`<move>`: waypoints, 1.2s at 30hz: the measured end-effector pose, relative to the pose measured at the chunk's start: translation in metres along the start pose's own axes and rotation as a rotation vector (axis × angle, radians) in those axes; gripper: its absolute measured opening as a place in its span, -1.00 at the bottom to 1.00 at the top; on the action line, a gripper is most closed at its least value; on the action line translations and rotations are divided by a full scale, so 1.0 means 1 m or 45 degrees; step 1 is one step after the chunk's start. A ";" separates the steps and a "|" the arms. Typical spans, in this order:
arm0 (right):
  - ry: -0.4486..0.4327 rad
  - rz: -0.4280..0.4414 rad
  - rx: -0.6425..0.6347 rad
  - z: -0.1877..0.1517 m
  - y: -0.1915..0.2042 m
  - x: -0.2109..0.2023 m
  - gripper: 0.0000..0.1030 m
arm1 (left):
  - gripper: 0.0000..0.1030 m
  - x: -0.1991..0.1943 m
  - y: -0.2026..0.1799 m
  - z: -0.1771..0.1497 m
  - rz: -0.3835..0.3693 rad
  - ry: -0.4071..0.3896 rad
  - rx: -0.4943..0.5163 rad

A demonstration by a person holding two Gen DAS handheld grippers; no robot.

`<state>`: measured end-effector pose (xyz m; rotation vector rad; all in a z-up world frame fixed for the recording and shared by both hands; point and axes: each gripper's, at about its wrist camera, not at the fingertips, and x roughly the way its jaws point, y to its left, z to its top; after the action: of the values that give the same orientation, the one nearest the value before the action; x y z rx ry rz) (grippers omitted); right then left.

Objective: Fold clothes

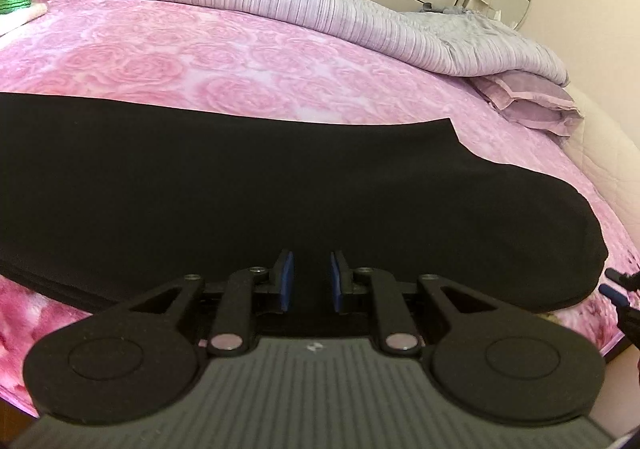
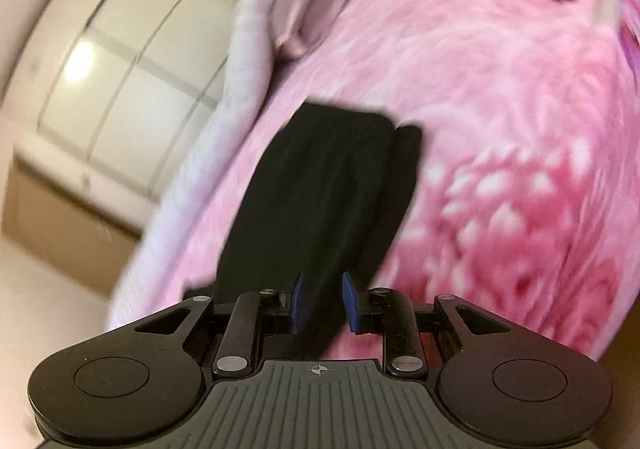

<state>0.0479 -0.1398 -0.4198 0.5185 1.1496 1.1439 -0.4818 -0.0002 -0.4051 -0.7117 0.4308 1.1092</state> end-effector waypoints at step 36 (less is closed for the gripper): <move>0.115 -0.493 -0.872 -0.112 0.082 -0.020 -0.21 | -0.24 -0.056 -0.013 -0.017 0.238 0.087 0.055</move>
<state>-0.0876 -0.1504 -0.3868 -0.2755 0.8112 1.1362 -0.4918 -0.0522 -0.3774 -0.6829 0.5875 1.2494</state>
